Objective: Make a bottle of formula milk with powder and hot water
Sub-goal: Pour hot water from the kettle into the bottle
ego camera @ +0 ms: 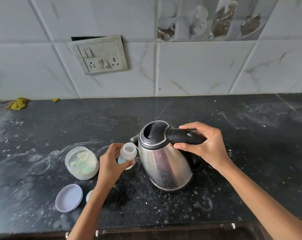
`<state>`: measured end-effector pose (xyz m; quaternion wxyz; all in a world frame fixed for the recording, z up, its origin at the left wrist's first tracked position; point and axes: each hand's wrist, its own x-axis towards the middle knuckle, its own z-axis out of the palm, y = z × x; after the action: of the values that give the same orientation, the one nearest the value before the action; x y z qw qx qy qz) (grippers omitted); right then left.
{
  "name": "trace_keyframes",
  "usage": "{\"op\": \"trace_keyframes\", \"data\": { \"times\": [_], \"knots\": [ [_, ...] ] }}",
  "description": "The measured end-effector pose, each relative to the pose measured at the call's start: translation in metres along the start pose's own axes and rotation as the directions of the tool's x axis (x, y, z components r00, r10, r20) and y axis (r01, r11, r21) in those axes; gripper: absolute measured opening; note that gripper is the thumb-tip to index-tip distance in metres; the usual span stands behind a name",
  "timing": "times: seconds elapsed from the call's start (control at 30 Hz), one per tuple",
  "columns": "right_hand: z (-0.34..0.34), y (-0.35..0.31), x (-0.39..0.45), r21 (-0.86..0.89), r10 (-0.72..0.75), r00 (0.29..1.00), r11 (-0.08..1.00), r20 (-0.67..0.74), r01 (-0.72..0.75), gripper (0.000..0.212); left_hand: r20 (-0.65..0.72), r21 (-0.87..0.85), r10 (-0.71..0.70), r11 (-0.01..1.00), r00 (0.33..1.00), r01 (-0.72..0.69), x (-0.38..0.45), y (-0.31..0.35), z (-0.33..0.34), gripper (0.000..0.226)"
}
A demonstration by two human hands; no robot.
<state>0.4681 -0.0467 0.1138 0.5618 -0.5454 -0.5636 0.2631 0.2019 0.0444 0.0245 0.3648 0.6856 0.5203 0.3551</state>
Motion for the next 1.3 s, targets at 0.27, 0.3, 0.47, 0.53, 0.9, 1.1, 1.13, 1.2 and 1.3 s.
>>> {"op": "trace_keyframes", "data": {
  "times": [0.27, 0.3, 0.47, 0.53, 0.9, 1.1, 1.13, 1.2, 1.3],
  "knots": [
    [-0.002, -0.013, 0.003, -0.070, -0.023, 0.998, 0.997, 0.052, 0.027, 0.045, 0.034, -0.005, 0.007, 1.000, 0.999, -0.007, 0.004, -0.001, -0.004, 0.058],
    [-0.002, -0.015, 0.003, -0.077, -0.027, 0.998, 0.997, 0.055, 0.031, 0.045, 0.038, -0.003, 0.009, 1.000, 0.999, -0.009, 0.004, -0.001, -0.004, 0.058],
    [-0.002, -0.019, 0.003, -0.098, -0.034, 0.996, 0.994, 0.083, 0.043, 0.045, 0.051, 0.001, 0.004, 1.000, 0.999, -0.004, 0.003, -0.003, -0.006, 0.058],
    [-0.001, -0.021, 0.004, -0.098, -0.033, 0.995, 0.994, 0.094, 0.042, 0.045, 0.047, -0.001, 0.002, 1.000, 0.999, -0.002, 0.002, -0.002, -0.007, 0.058],
    [0.006, -0.028, 0.008, -0.122, -0.034, 0.990, 0.991, 0.140, 0.051, 0.045, 0.038, 0.000, -0.009, 1.000, 0.999, 0.009, 0.000, -0.008, -0.015, 0.057],
    [0.008, -0.030, 0.009, -0.134, -0.029, 0.990, 0.990, 0.137, 0.048, 0.045, 0.039, 0.005, -0.001, 1.000, 0.999, 0.001, -0.001, -0.011, -0.015, 0.057],
    [0.008, -0.030, 0.010, -0.136, -0.033, 0.990, 0.989, 0.139, 0.052, 0.045, 0.041, 0.003, -0.002, 1.000, 0.999, 0.002, -0.001, -0.011, -0.015, 0.057],
    [0.010, -0.031, 0.011, -0.141, -0.041, 0.988, 0.988, 0.147, 0.062, 0.044, 0.043, 0.005, -0.003, 1.000, 0.999, 0.003, -0.001, -0.012, -0.015, 0.057],
    [0.011, -0.031, 0.013, -0.150, -0.043, 0.988, 0.987, 0.149, 0.066, 0.044, 0.040, 0.005, -0.004, 1.000, 0.999, 0.004, -0.001, -0.012, -0.015, 0.057]
  ]
}}
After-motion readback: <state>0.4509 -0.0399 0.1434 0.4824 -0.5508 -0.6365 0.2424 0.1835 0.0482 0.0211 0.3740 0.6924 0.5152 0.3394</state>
